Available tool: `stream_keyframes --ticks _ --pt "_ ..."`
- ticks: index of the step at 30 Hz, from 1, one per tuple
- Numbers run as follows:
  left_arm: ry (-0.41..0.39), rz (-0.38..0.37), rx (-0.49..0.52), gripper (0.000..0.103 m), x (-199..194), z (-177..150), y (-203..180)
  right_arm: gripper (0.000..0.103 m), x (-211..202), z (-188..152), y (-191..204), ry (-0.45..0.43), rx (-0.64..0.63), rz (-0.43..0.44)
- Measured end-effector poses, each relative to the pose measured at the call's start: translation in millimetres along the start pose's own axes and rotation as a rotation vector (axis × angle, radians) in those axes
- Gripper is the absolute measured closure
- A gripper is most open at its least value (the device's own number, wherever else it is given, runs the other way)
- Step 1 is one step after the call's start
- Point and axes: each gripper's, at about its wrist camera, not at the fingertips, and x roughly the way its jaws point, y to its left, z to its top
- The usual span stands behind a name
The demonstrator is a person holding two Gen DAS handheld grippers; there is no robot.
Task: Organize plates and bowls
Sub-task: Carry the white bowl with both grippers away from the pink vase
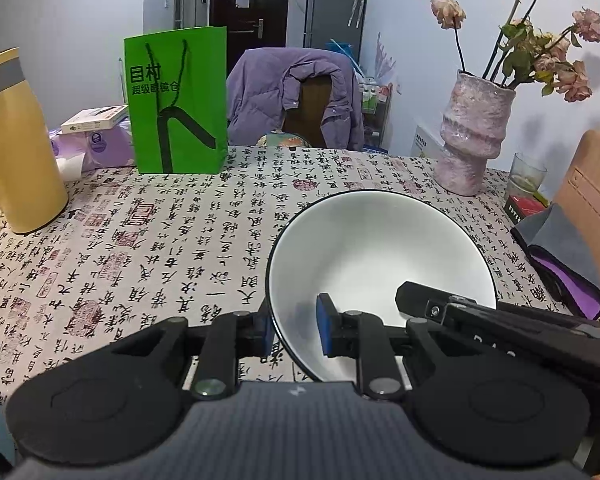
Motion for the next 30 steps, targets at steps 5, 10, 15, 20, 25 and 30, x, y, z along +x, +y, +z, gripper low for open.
stream_keyframes --ticks 5,10,15,20,25,30 --pt "-0.01 0.002 -0.009 0.083 -8.1 -1.1 9.9 0.086 -2.8 -1.9 11.4 -0.003 -0.01 0.004" --pt "-0.017 0.006 -0.017 0.083 -16.8 -3.7 20.2 0.086 -5.2 -5.3 22.9 -0.004 -0.021 0.009" --pt "-0.025 0.011 -0.025 0.083 -26.0 -5.8 31.7 0.086 -8.1 -9.1 36.0 -0.006 -0.033 0.017" --pt "-0.036 0.018 -0.037 0.083 -35.1 -8.1 44.9 0.085 -9.4 -12.8 50.1 -0.006 -0.044 0.028" --pt "-0.043 0.022 -0.049 0.083 -44.0 -10.2 58.2 0.085 -11.7 -18.5 65.5 -0.006 -0.057 0.037" --pt "-0.053 0.029 -0.055 0.083 -53.0 -13.0 72.6 0.085 -12.9 -24.6 80.9 -0.008 -0.065 0.048"
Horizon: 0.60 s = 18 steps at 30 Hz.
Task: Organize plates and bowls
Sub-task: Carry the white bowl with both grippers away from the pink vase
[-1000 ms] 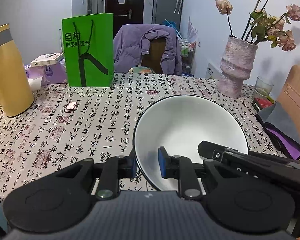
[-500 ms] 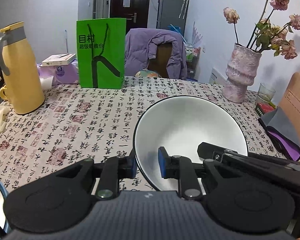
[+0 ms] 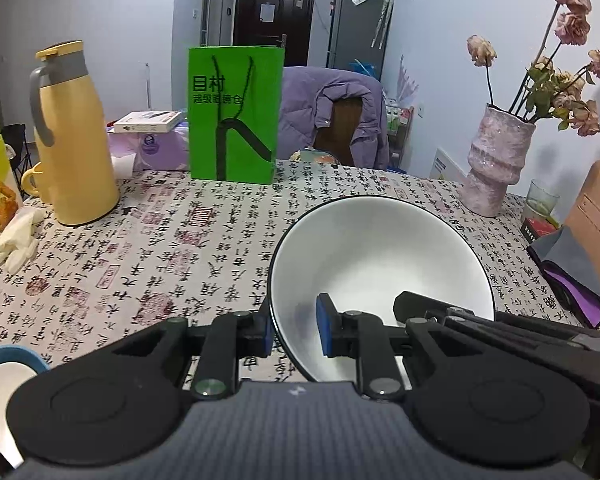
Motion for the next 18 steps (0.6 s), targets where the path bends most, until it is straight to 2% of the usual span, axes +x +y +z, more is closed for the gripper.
stream_keyframes --ticks 18 --pt "-0.007 0.018 -0.015 0.083 -17.1 -9.9 42.6 0.085 3.8 -15.9 43.4 -0.003 -0.015 0.027"
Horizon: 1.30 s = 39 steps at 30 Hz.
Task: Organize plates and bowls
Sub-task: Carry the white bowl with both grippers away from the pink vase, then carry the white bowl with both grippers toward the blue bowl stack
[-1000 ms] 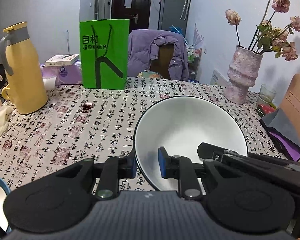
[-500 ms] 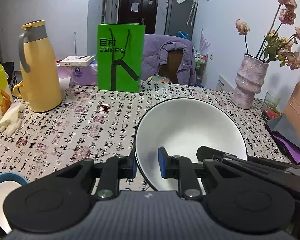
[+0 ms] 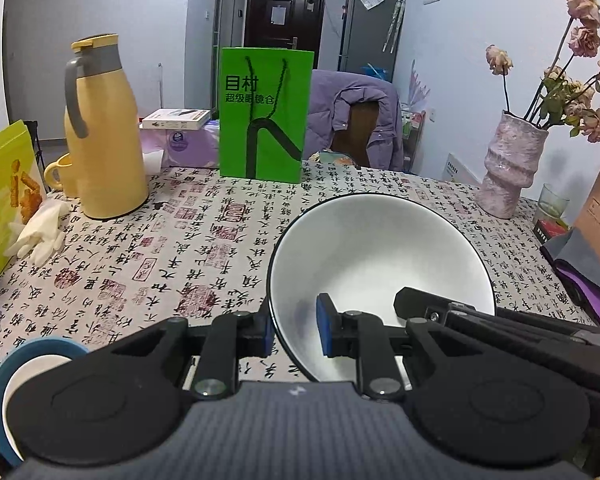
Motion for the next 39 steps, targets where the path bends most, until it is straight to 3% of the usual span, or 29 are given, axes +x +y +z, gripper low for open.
stream_keyframes --ticks 39 --pt "-0.027 0.004 -0.092 0.083 -32.5 -14.4 72.6 0.085 5.6 -20.3 71.8 0.014 -0.071 0.024"
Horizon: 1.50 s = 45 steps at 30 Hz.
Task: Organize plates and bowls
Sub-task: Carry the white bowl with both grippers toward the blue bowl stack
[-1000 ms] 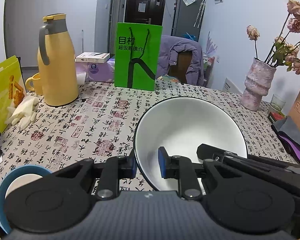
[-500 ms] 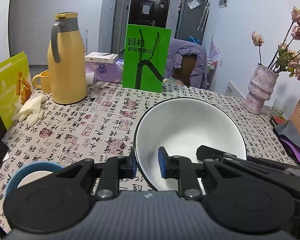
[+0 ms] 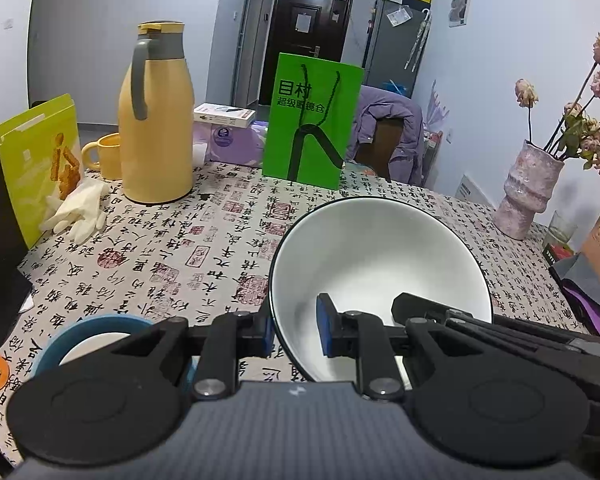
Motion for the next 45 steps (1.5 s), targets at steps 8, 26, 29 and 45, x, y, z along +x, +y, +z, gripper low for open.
stream_keyframes --ticks 8,26,29,45 --pt "-0.005 0.007 -0.027 0.083 -4.8 -0.7 17.9 0.085 6.0 -3.0 16.4 0.011 -0.017 0.008" --pt "-0.022 0.019 -0.085 0.083 -17.3 -3.2 57.2 0.085 18.5 -9.4 54.6 0.033 -0.064 0.027" --pt "-0.022 0.021 -0.096 0.083 -19.6 -4.3 64.0 0.085 21.1 -11.7 61.8 0.038 -0.073 0.031" --pt "-0.022 0.037 -0.152 0.083 -28.0 -12.8 101.7 0.085 32.5 -22.8 95.3 0.064 -0.107 0.055"
